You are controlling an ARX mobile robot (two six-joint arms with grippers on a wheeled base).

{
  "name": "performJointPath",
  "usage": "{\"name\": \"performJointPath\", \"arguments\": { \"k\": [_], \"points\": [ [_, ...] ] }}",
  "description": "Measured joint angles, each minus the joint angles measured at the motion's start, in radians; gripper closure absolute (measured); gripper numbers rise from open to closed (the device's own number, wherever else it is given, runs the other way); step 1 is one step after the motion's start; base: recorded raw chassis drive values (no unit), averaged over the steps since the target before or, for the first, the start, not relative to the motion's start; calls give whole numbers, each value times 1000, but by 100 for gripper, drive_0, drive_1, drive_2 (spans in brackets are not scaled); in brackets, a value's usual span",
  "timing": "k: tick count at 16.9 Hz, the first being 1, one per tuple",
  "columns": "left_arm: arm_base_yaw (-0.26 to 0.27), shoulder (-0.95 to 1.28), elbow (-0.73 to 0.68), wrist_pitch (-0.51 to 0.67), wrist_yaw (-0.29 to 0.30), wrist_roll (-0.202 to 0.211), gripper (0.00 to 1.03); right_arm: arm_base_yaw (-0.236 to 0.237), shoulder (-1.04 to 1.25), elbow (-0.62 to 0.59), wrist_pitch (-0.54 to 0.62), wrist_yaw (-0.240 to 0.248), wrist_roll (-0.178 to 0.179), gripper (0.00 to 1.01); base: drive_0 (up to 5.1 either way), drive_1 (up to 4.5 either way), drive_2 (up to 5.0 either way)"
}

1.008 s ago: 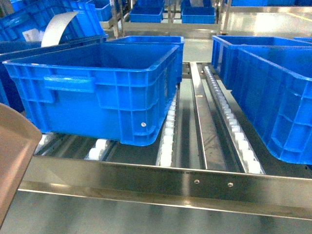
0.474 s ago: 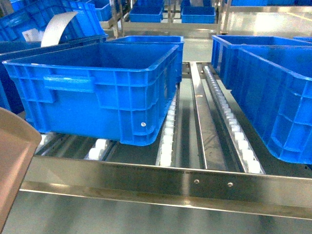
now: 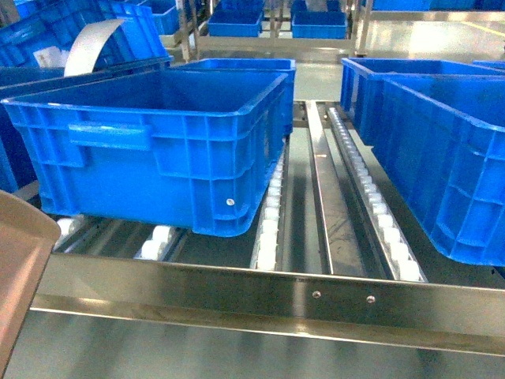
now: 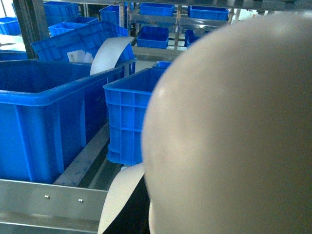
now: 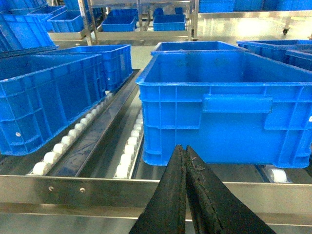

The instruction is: Place part in tray to right shelf

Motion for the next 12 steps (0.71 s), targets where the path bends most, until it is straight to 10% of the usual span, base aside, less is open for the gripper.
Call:
{"name": "performJointPath", "arguments": {
  "k": [3,12],
  "points": [
    [2,-239,0,-277,-1,2,87,0,0,0,-3,1,0,99,0,0,0],
    [2,-240,0,-263,-1,4,87,0,0,0,1,0,0,99,0,0,0]
  ]
}}
